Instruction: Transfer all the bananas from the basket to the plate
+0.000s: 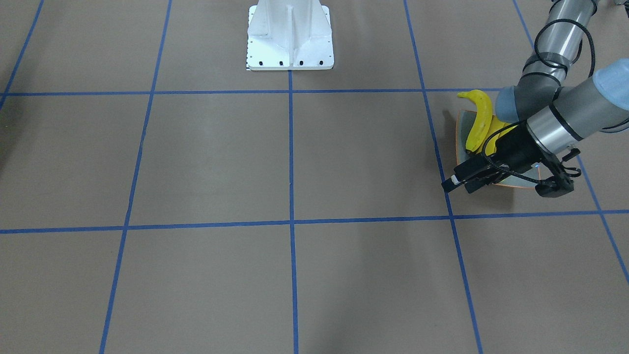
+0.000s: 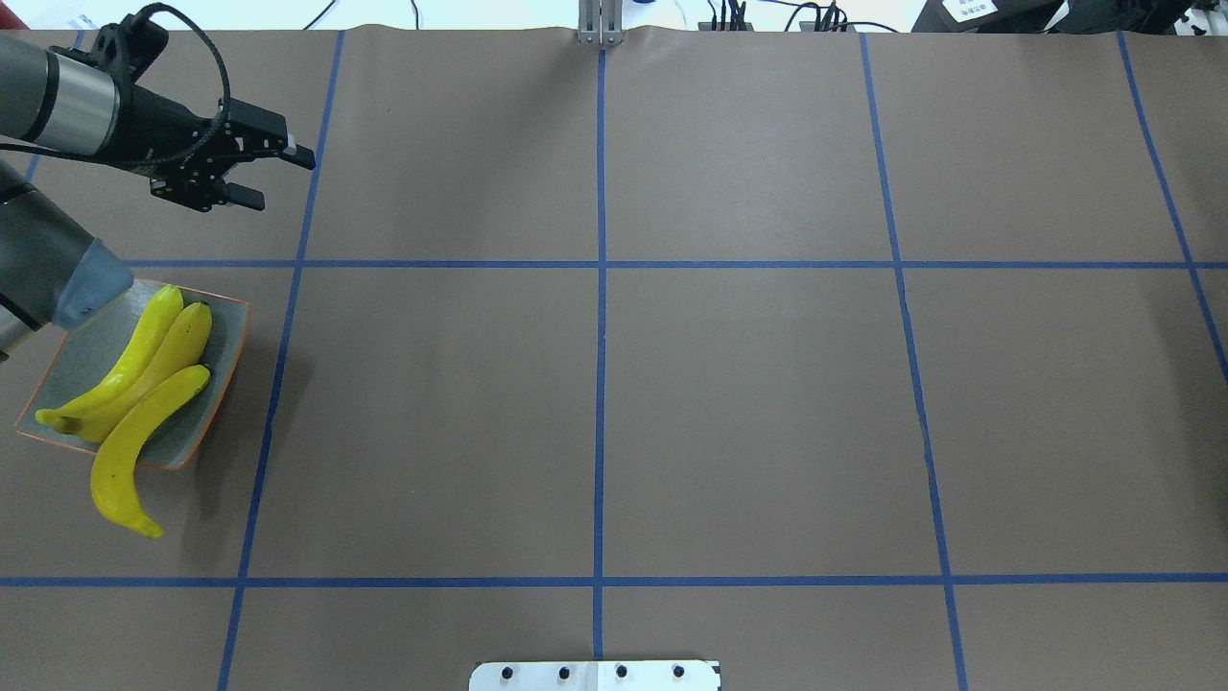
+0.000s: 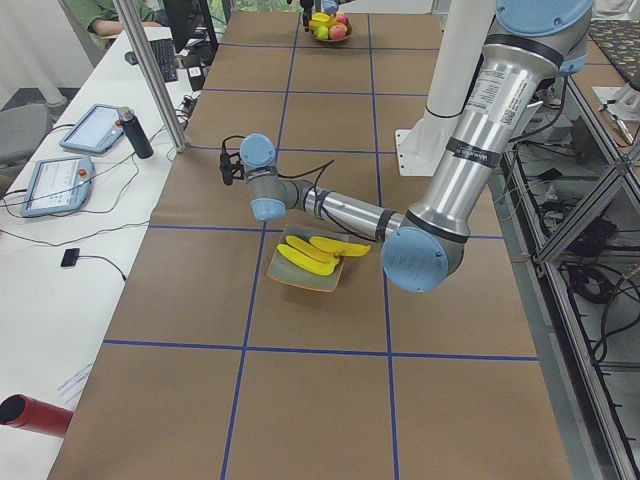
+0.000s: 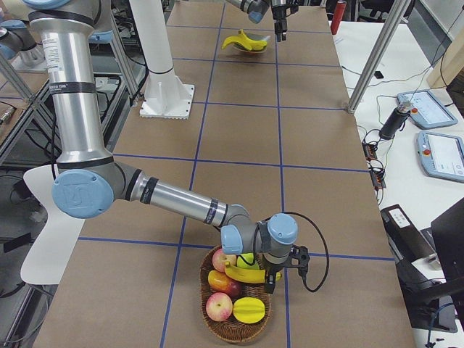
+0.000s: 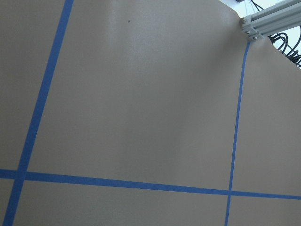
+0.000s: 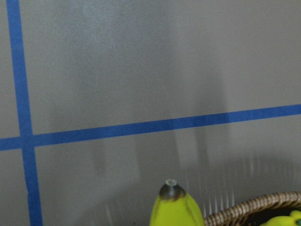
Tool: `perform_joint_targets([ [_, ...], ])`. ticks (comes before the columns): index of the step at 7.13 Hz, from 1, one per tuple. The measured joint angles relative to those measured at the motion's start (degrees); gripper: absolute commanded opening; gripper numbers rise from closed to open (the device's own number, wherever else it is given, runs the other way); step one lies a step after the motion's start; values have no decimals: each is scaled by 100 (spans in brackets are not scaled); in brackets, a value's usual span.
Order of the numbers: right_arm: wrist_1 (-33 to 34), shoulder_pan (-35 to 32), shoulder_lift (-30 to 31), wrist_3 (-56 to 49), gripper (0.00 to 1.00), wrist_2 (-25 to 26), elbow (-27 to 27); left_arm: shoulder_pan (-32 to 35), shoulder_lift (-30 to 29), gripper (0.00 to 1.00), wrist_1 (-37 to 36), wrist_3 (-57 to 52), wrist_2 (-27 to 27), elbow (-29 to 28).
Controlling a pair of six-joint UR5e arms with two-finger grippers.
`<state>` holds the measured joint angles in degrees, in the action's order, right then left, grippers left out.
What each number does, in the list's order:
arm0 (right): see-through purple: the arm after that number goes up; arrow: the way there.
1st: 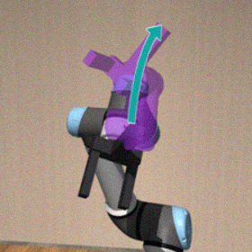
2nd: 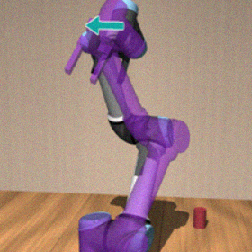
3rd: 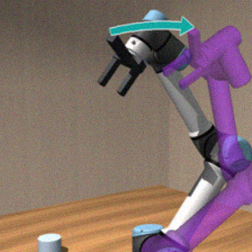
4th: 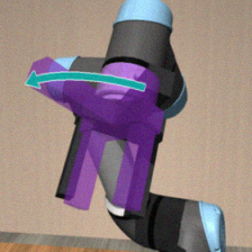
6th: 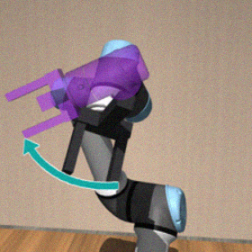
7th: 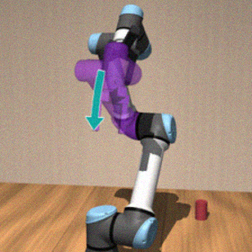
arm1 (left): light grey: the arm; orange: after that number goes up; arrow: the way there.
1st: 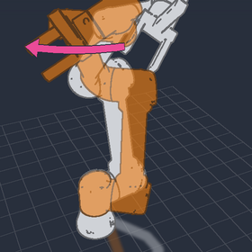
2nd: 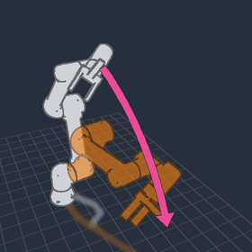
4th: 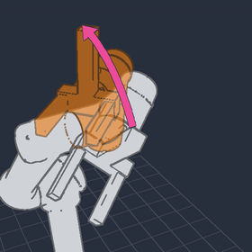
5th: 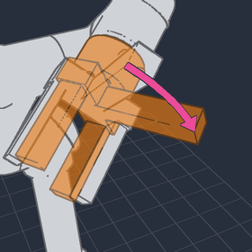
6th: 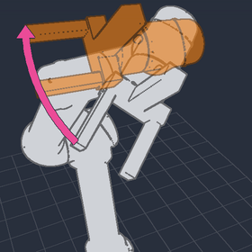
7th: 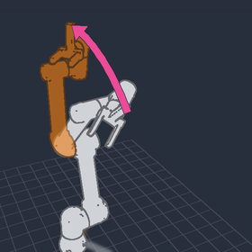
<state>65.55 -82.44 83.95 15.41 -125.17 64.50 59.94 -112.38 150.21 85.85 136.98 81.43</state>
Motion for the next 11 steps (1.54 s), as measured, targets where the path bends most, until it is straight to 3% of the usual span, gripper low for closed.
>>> perform_joint_targets([
  [1,1,0,-5,-2,0,1,5,0,-2,99,12,-4,4,-23],
  [7,182,-360,-67,-134,0,-3,332,0,-3,99,18,-152,12,-40],
  [9,1044,-758,-183,-785,0,35,724,0,4,99,19,-166,13,-40],
  [11,2088,-1026,-751,-1100,0,-217,990,-5,1,99,11,-259,13,-46],
])
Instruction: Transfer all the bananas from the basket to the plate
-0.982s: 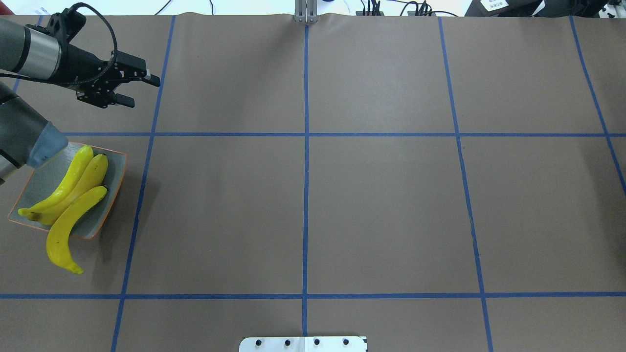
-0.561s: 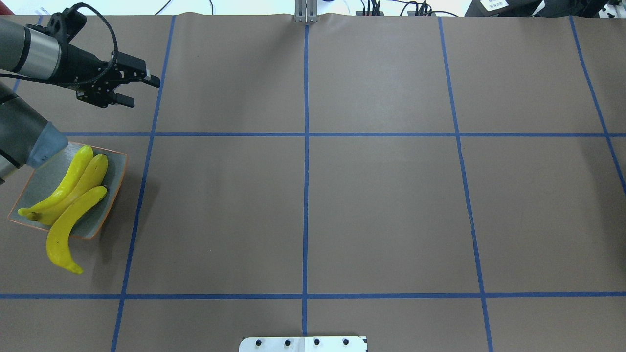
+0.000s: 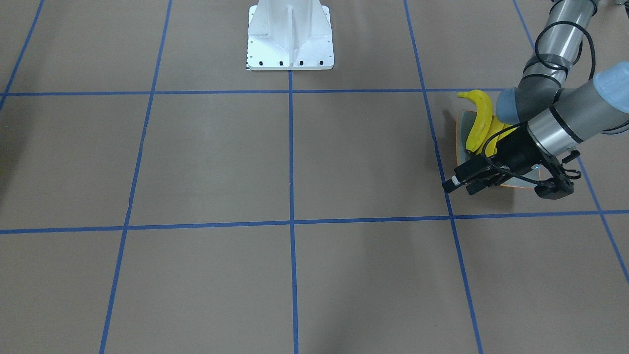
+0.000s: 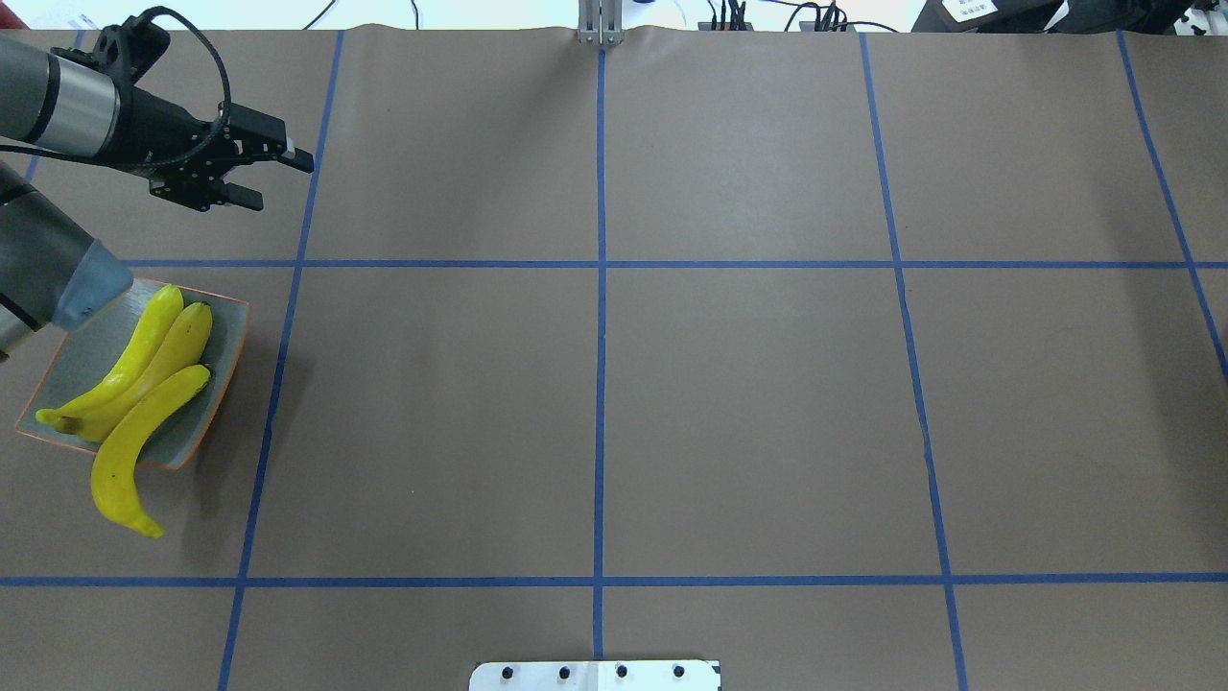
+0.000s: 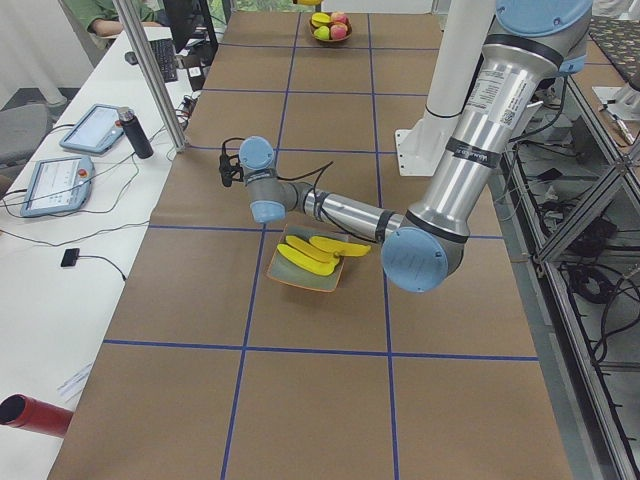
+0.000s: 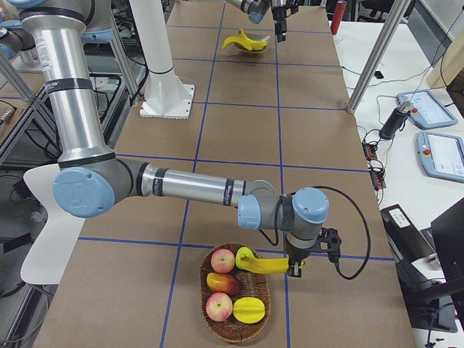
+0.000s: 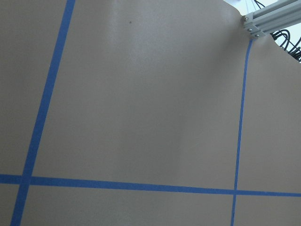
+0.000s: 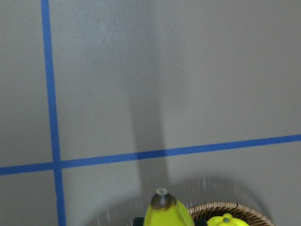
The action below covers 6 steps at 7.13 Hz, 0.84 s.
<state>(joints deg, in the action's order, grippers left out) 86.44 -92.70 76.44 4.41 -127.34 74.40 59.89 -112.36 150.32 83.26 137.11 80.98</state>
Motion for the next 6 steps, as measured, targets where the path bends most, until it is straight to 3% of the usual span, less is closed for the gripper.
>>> perform_joint_targets([
  [3,215,529,-836,1396,0,-1002,147,-104,-73,99,-5,-70,-8,-13],
  [6,19,1795,-1783,3962,0,-1290,465,-204,-285,99,3,-30,-17,-1],
])
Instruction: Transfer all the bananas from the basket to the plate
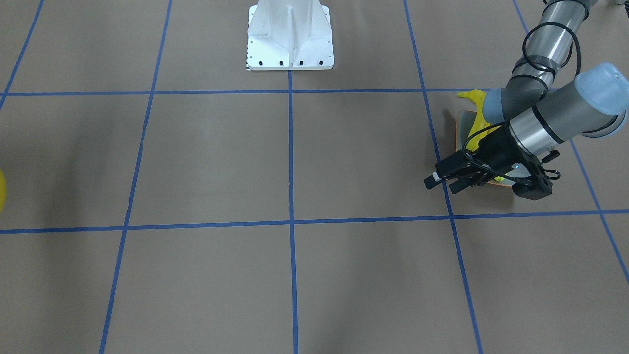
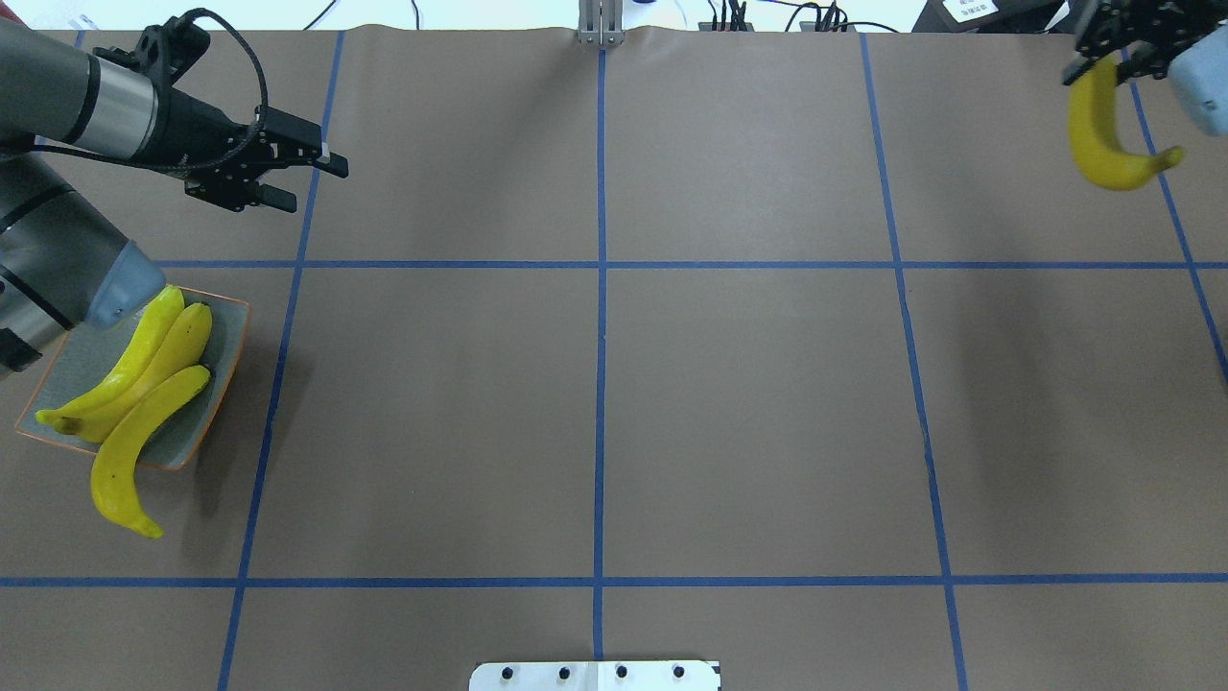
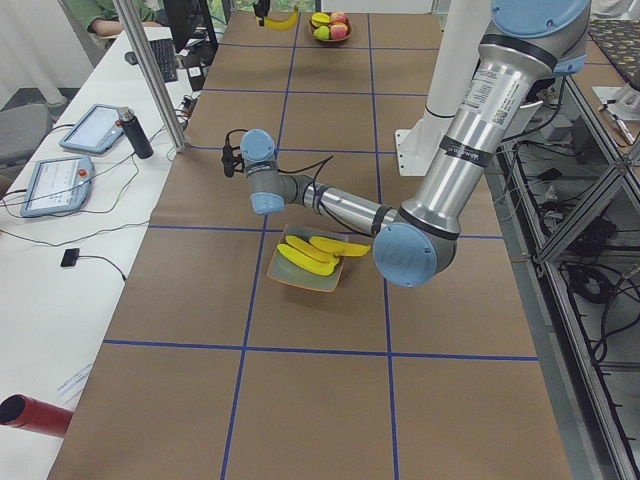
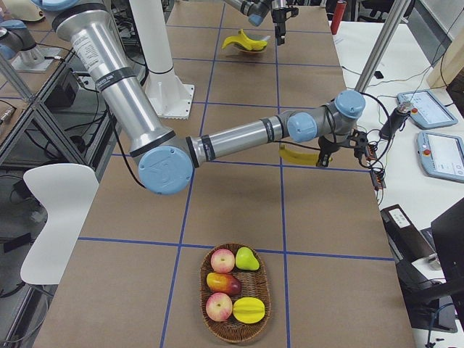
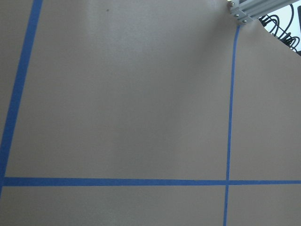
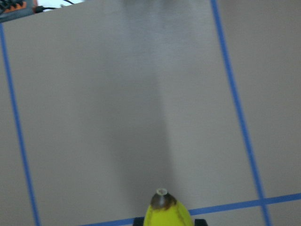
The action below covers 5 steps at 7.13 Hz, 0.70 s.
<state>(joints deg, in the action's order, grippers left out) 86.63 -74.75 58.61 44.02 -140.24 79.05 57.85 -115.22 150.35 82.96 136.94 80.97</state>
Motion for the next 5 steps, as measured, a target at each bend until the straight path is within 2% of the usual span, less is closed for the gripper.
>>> perform_joint_targets([
  [3,-819,917,-614,2490,0,28,174,-358,-416,99,2,798,-457,38],
  [5,-929,1412,-1060,3470,0,306,201,-627,-798,99,16,2026,-787,189],
])
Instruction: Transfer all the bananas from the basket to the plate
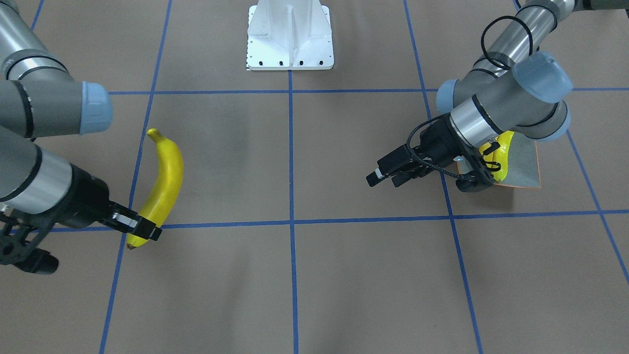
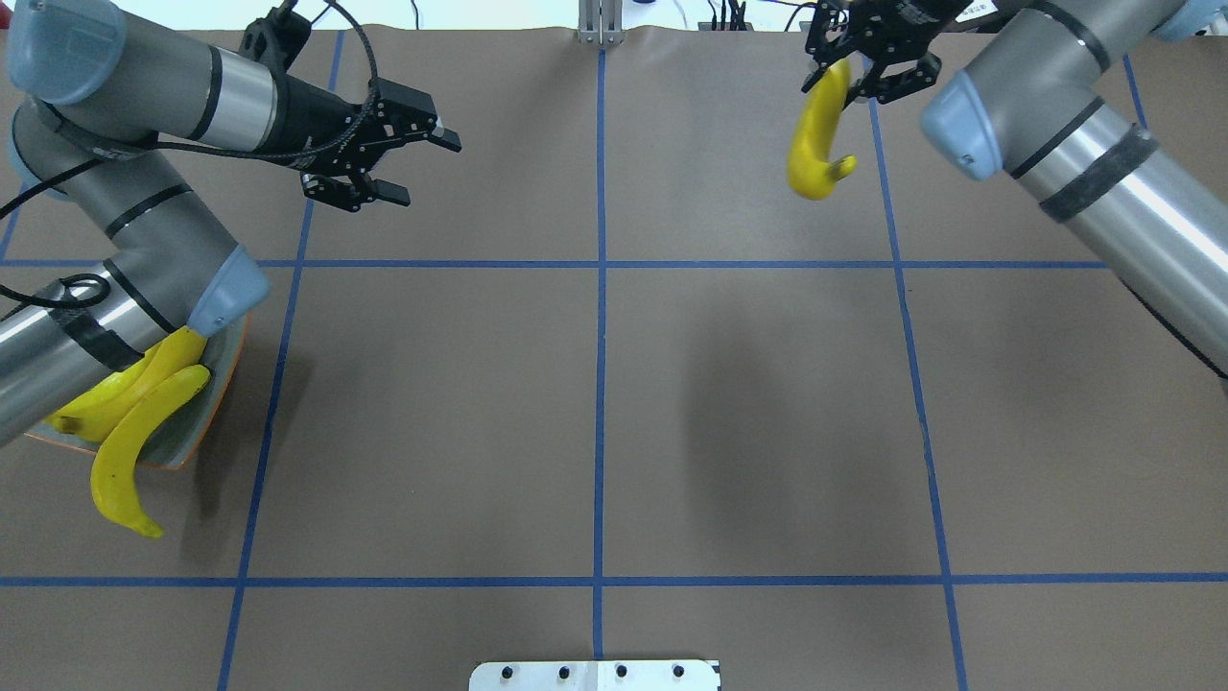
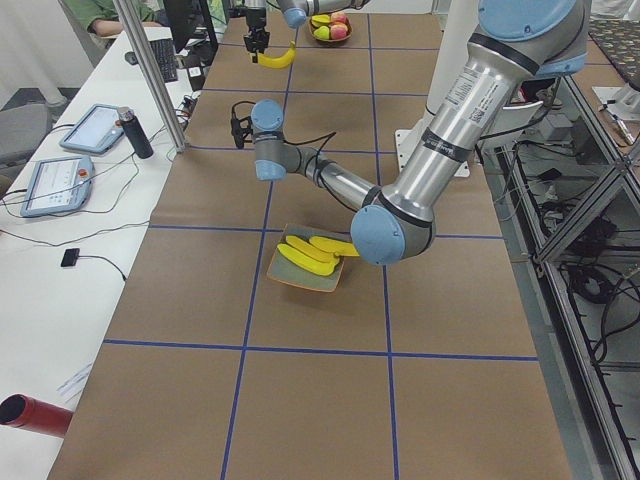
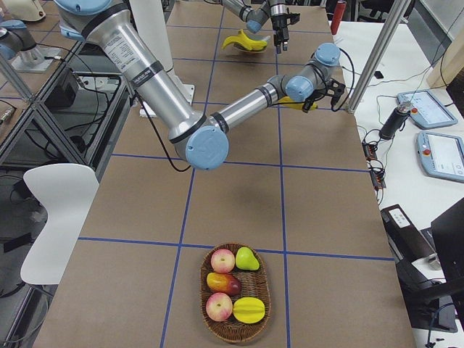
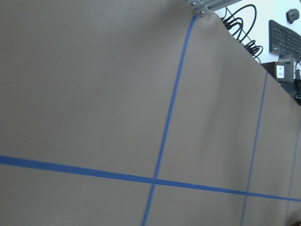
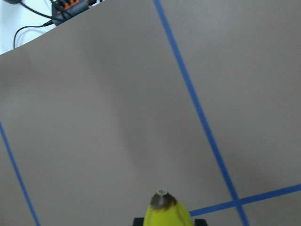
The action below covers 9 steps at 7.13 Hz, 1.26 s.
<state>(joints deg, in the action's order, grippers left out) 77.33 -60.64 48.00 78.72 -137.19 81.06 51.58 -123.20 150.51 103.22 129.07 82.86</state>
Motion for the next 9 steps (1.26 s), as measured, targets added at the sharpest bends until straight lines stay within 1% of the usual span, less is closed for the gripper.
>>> perform_joint_targets([
  [2,-19,604,-391,711,0,619,11,-339,-170,99,-14,830,-441,340],
  [4,-28,1072,-639,1305,0,1137,141,-644,-316,99,-73,1157,-876,476],
  [6,-18,1298,-699,1626,0,1356,340,-912,-401,99,-88,1212,-1279,473],
  [9,-17,1420,-715,1755,0,1477,434,-1125,-474,99,-100,1216,-1439,457],
])
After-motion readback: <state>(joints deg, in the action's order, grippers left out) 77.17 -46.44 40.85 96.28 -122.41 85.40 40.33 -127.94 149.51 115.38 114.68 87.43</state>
